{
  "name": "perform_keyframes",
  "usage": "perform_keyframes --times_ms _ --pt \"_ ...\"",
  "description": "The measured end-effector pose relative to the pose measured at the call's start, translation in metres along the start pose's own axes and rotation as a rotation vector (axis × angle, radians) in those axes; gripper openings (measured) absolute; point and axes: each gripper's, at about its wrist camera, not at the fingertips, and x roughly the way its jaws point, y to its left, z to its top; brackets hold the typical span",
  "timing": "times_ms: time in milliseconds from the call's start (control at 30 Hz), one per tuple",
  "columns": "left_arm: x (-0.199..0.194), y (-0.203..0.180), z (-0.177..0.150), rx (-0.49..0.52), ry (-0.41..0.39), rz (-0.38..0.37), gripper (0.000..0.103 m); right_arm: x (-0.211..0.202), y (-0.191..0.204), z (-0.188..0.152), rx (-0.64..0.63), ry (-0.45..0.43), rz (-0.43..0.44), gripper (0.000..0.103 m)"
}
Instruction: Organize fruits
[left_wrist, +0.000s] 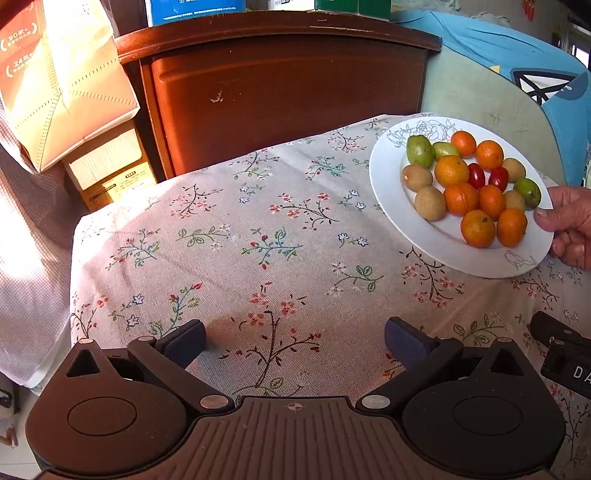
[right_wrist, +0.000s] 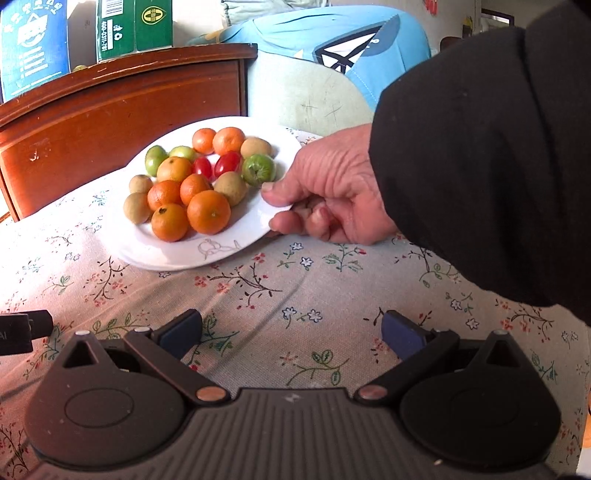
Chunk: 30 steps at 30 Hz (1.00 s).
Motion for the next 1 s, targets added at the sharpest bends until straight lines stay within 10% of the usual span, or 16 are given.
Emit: perform_keyframes --times_ms 1000 --pt "0.0014 0.0018 -0.0019 0.006 -0.017 -0.005 0.103 0.0000 -0.0009 -0.0004 0.001 -0.003 -0.001 0.102"
